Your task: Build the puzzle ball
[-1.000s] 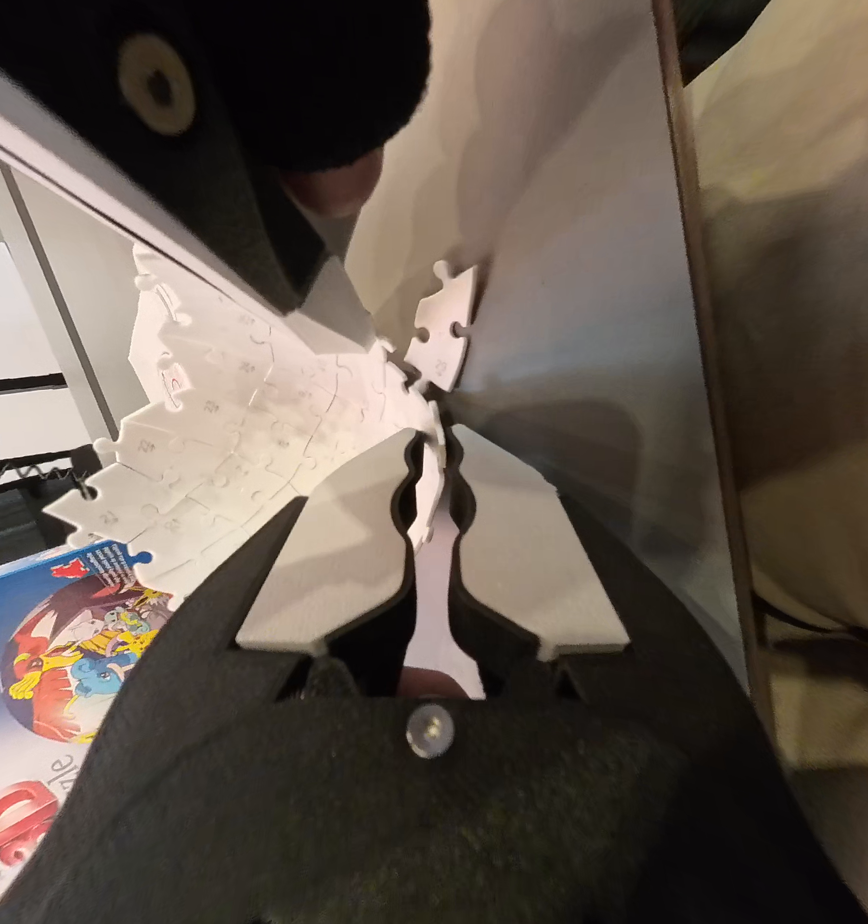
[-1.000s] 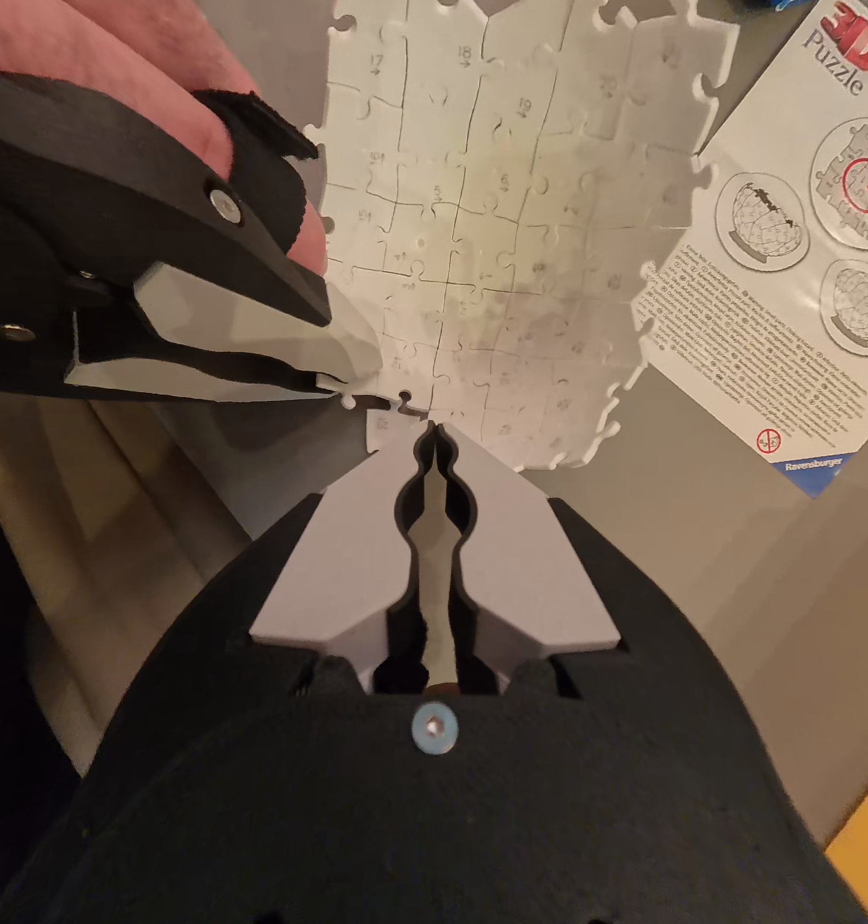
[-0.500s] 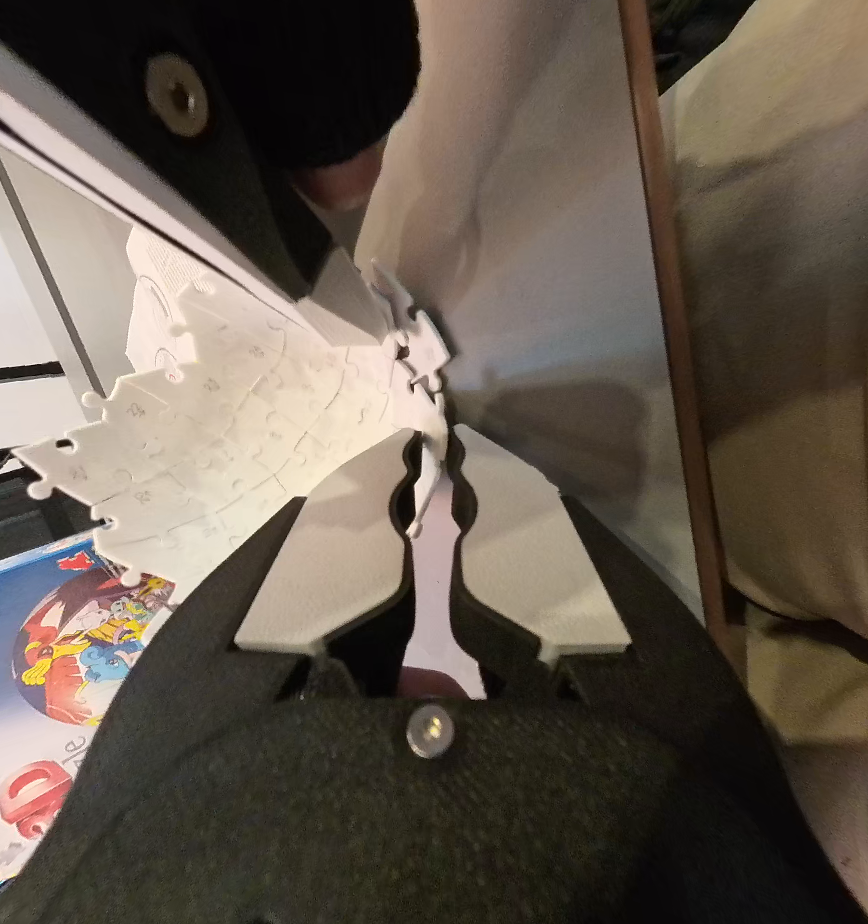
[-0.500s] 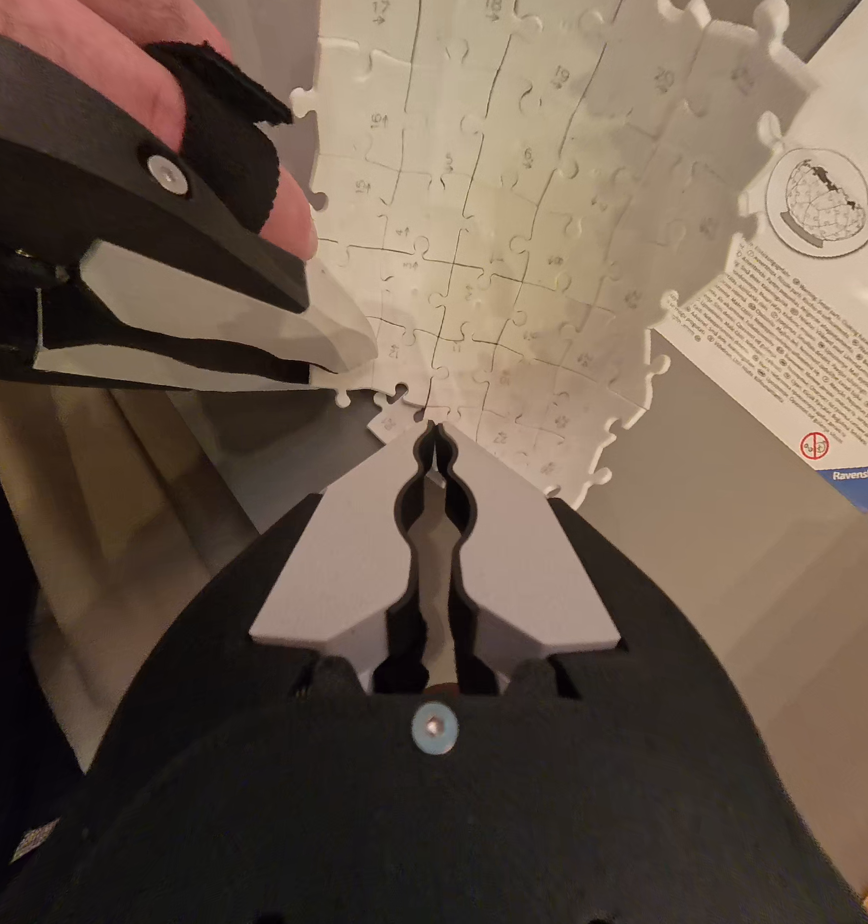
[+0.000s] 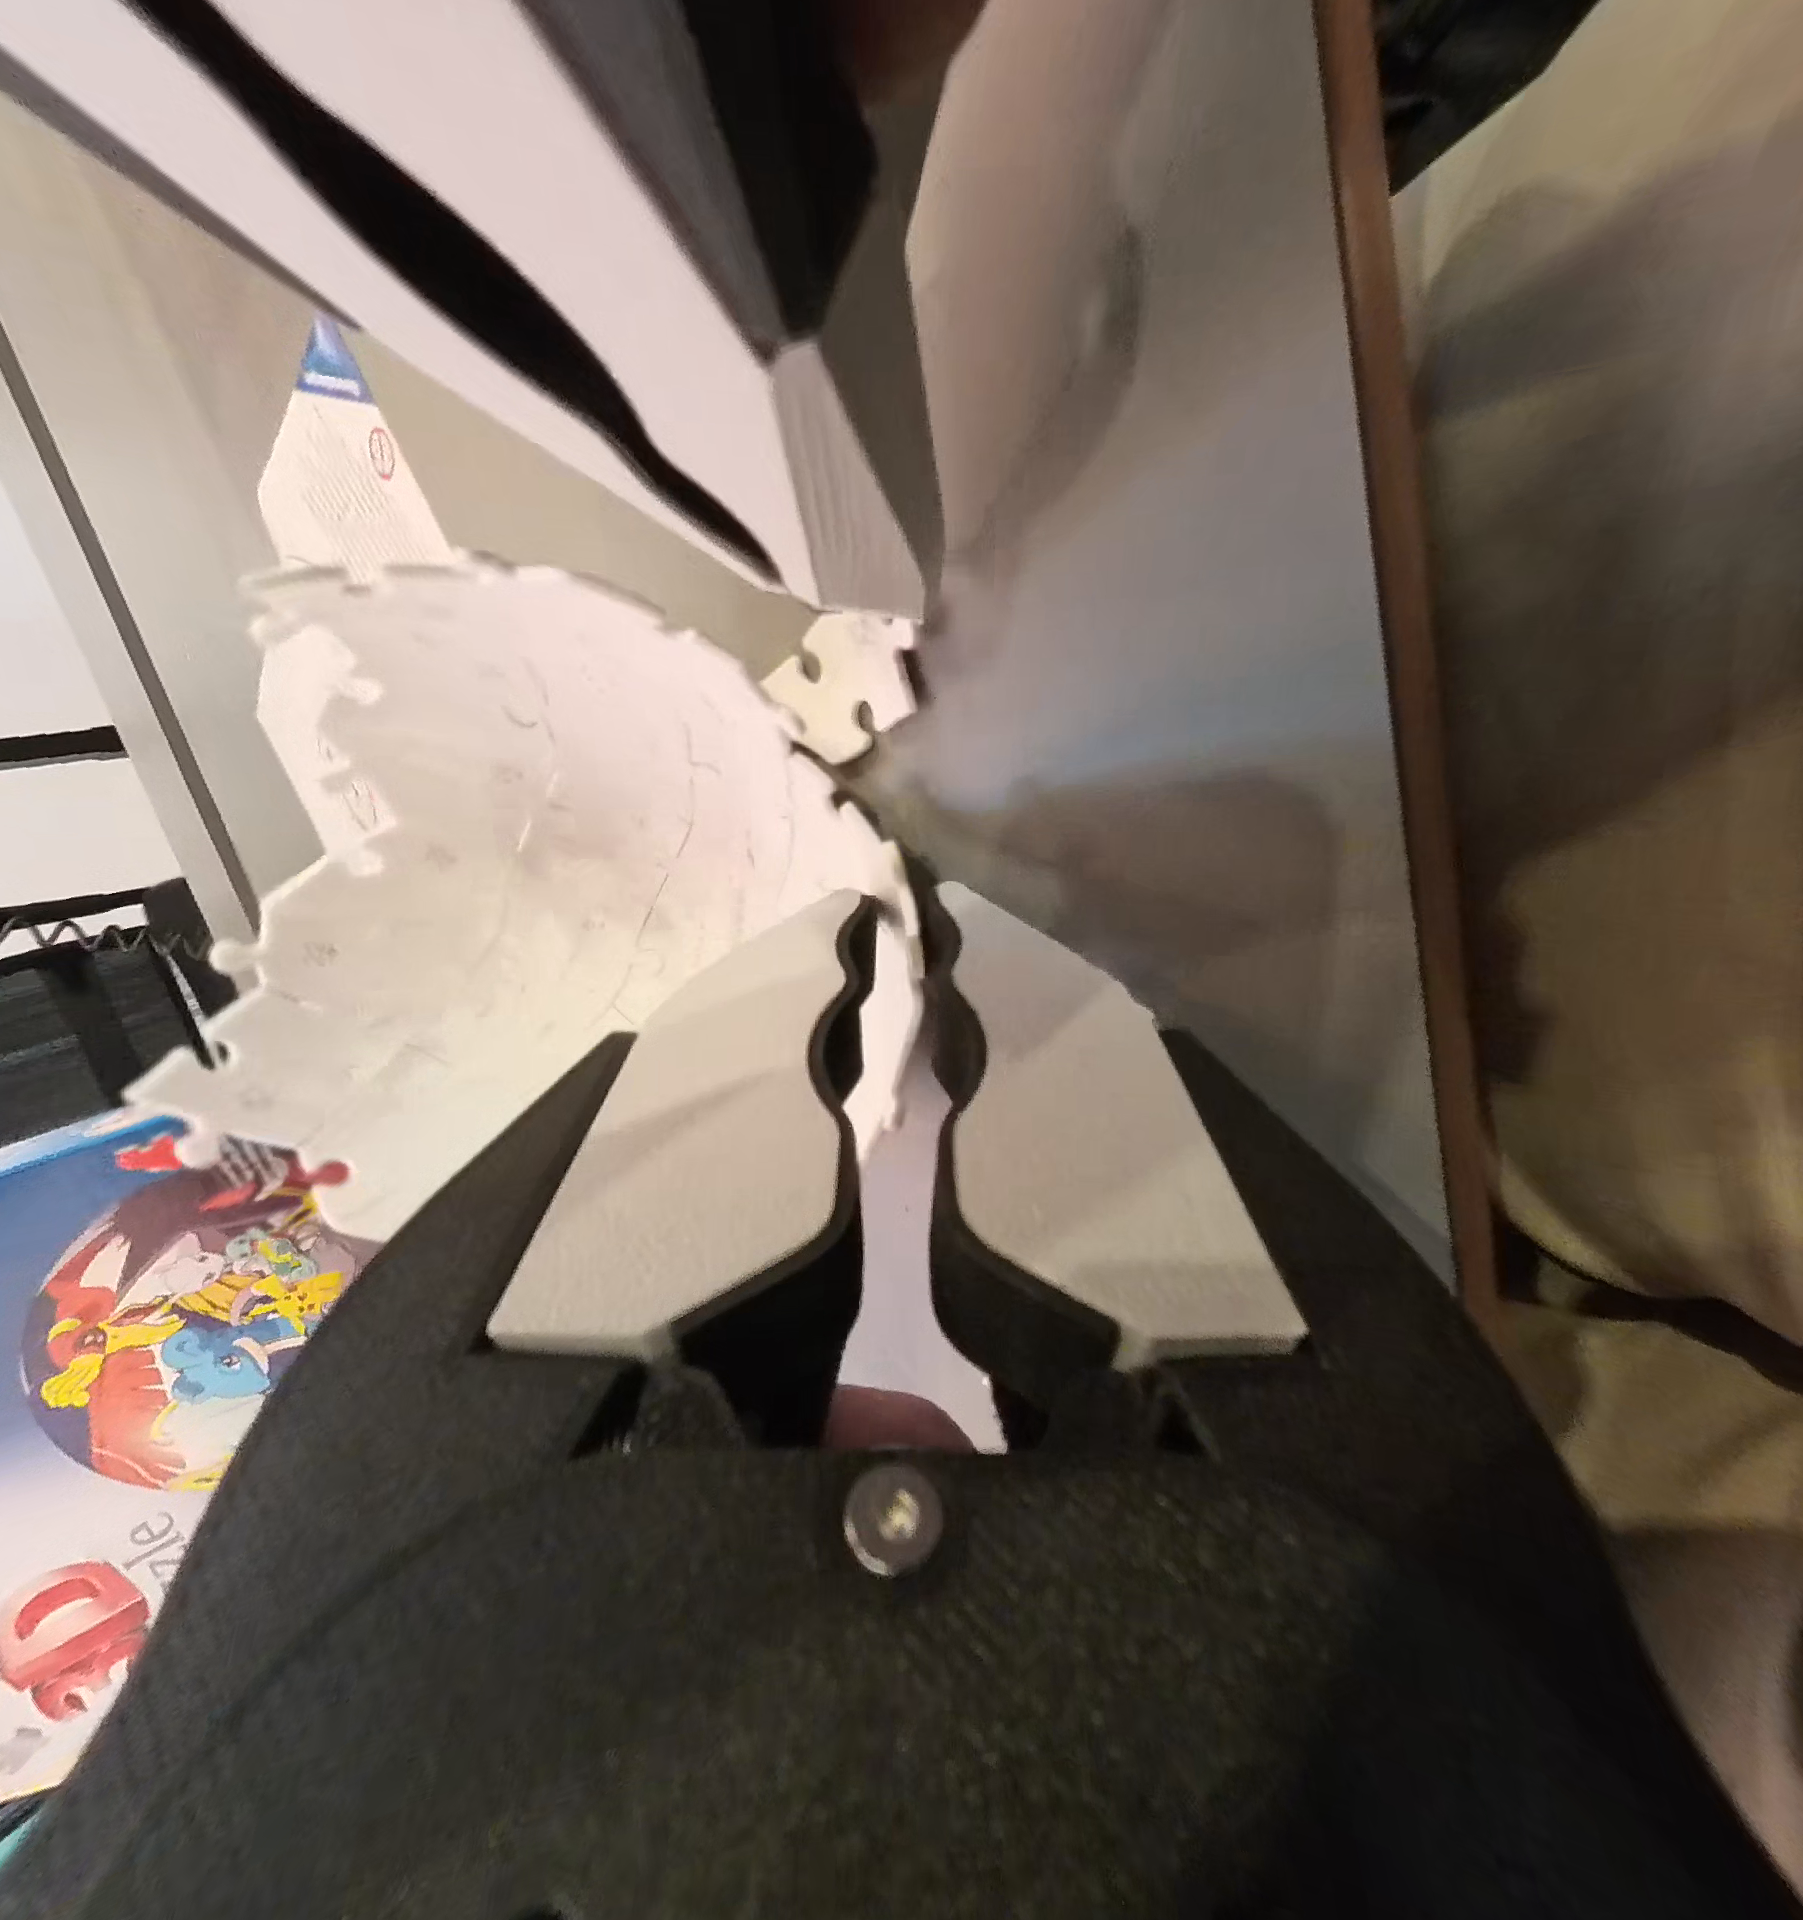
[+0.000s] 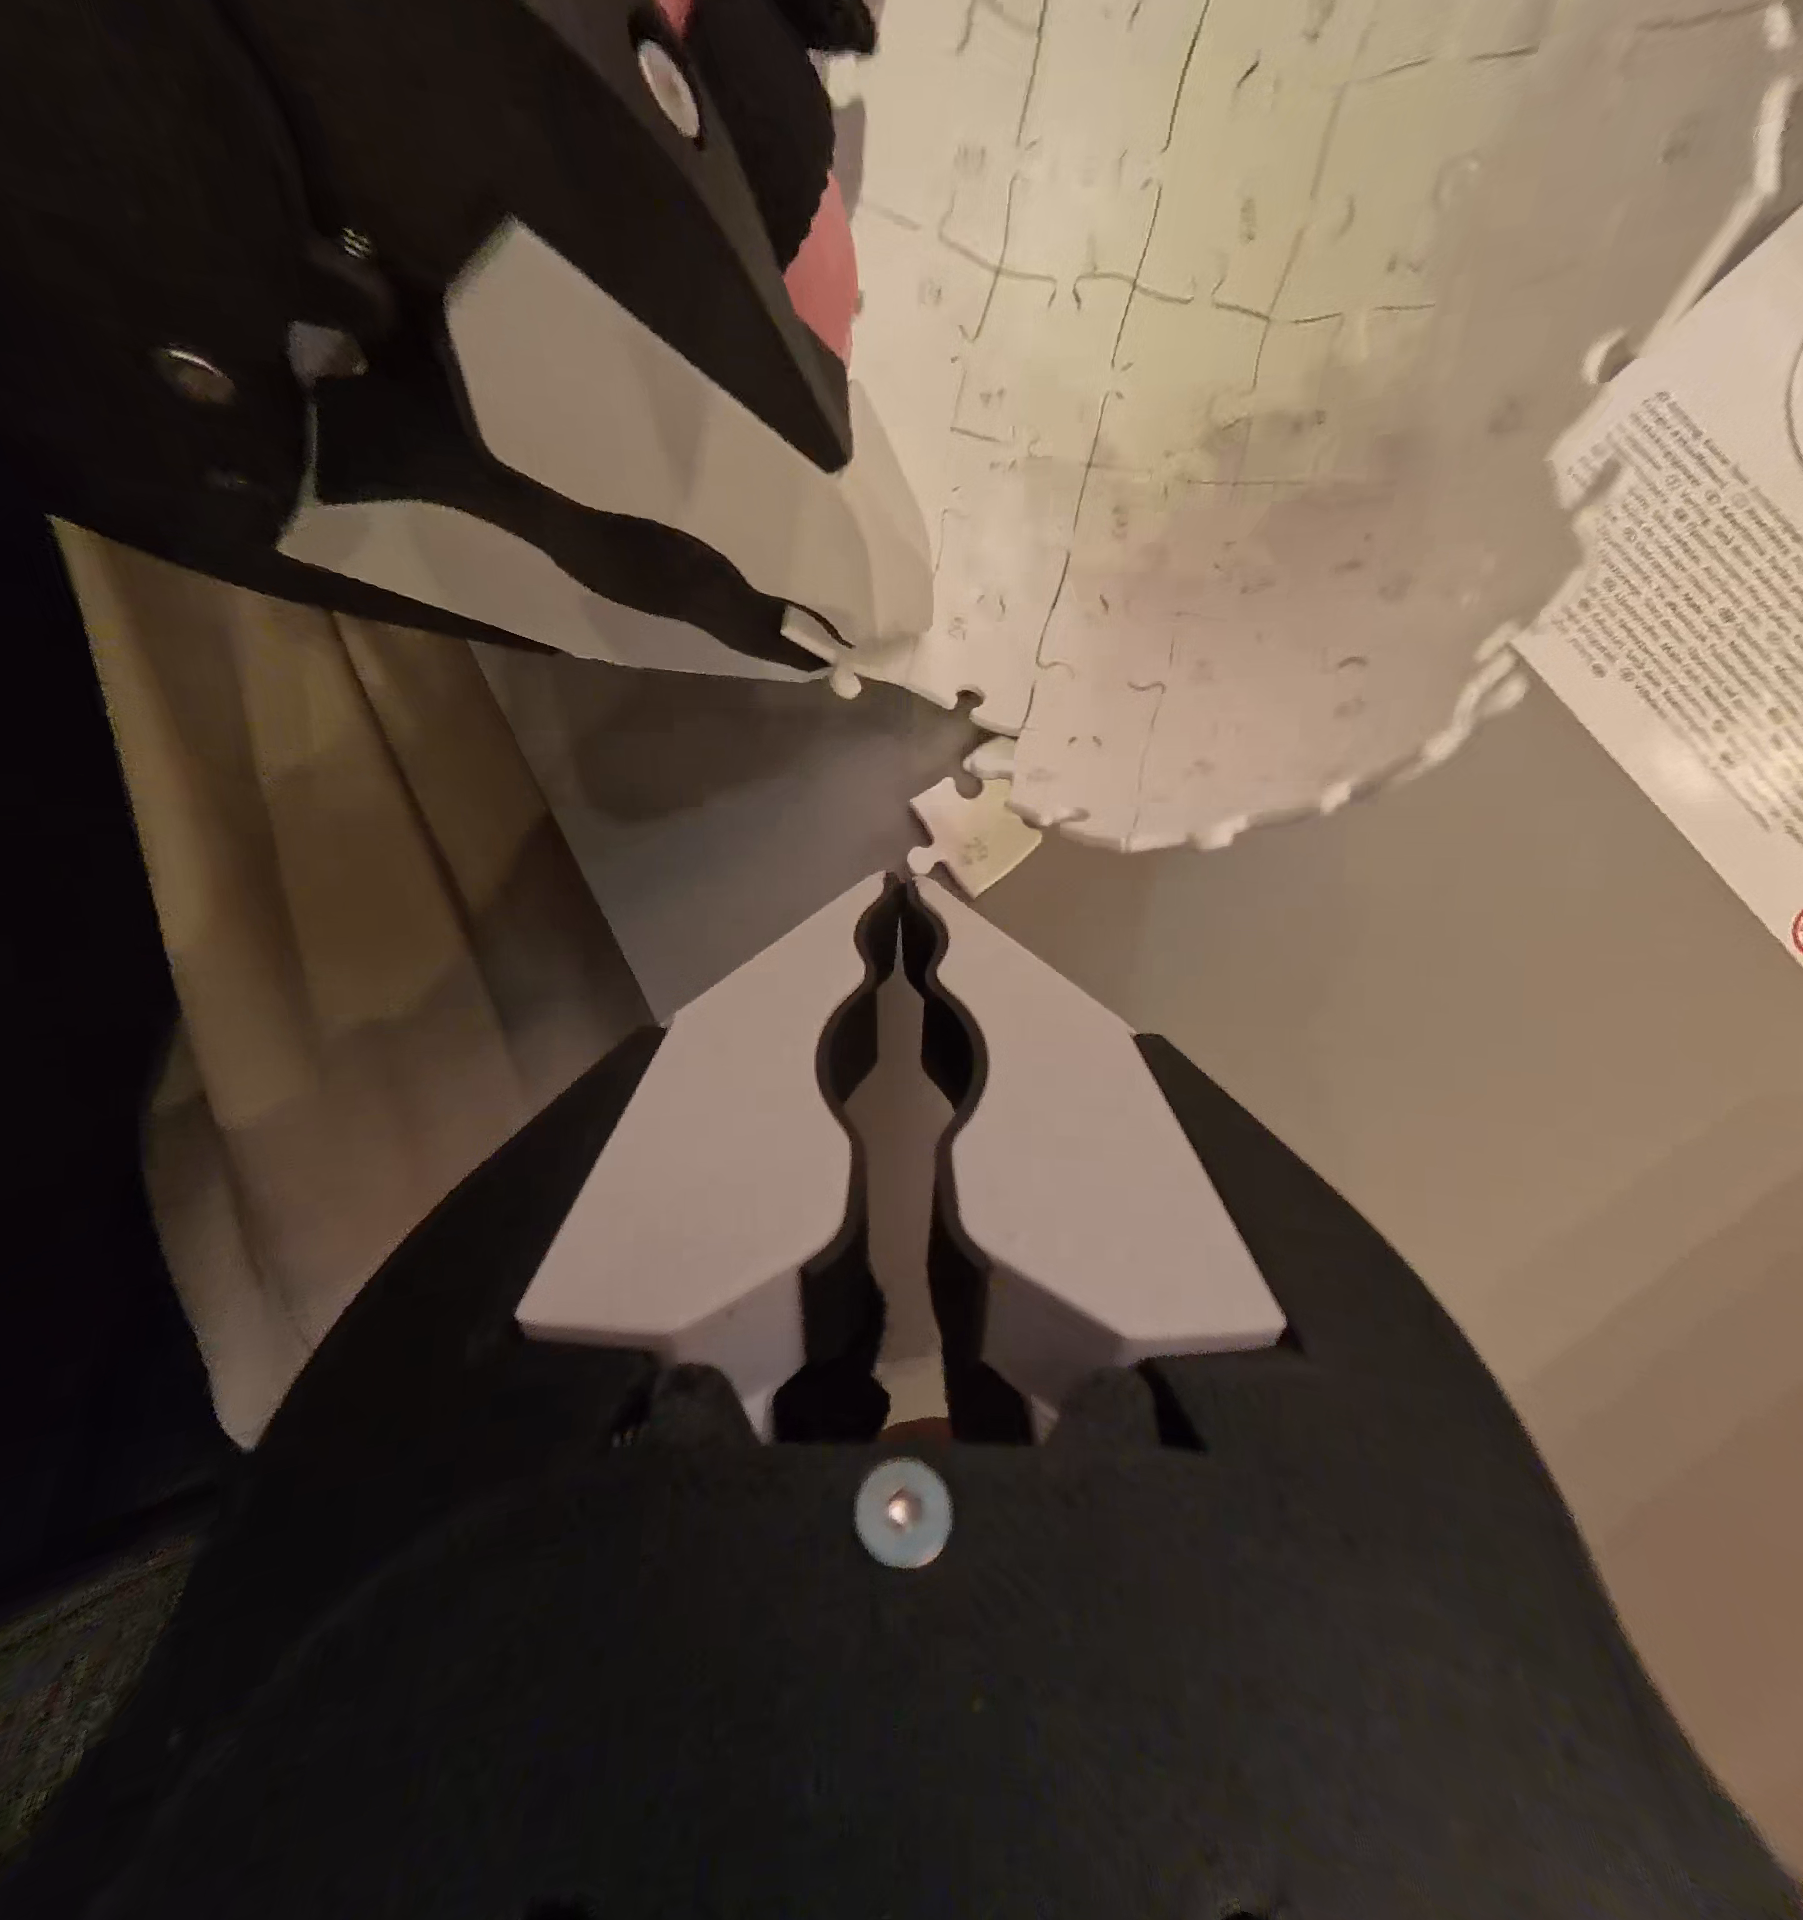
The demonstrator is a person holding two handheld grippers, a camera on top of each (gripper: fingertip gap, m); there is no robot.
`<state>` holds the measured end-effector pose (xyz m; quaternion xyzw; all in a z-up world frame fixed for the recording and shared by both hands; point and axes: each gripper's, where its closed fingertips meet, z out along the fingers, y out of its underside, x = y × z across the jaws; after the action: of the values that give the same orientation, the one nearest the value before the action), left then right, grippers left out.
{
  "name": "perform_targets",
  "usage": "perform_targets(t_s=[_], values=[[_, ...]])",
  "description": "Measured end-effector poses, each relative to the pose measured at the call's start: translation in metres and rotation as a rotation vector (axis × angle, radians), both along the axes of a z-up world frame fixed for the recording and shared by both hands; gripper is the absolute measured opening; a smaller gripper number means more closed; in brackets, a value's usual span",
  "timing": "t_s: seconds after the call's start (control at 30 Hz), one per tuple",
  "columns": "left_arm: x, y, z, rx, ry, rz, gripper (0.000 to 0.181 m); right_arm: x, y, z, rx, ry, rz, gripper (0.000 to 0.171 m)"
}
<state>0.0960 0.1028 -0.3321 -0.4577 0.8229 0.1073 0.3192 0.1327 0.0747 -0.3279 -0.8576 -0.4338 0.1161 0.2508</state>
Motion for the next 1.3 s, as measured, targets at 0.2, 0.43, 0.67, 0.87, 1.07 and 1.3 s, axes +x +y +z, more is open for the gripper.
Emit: perform_targets(t_s=[0.2,0.43,0.67,0.87,1.07,1.3], values=[[0.001,0.0,0.0,-0.002,-0.001,0.011,0.008,-0.009,0.006,-0.006,-0.007,0.017,-0.003,0.0],[0.001,0.0,0.0,-0.002,0.0,0.02,0.008,-0.021,0.007,-0.002,0.002,0.083,0.001,0.0],[0.004,0.001,0.0,0.002,0.0,0.032,0.008,-0.003,0.012,-0.002,0.047,0.009,-0.032,0.0],[0.004,0.001,0.0,0.018,0.009,0.051,0.008,0.003,0.016,0.0,0.078,0.0,-0.029,0.0],[0.002,0.003,-0.001,0.027,0.026,0.081,0.008,0.002,0.018,-0.005,0.072,-0.019,-0.02,0.0],[0.003,0.004,-0.001,0.05,0.042,0.083,0.007,0.001,0.017,-0.005,0.044,-0.007,-0.105,0.0]])
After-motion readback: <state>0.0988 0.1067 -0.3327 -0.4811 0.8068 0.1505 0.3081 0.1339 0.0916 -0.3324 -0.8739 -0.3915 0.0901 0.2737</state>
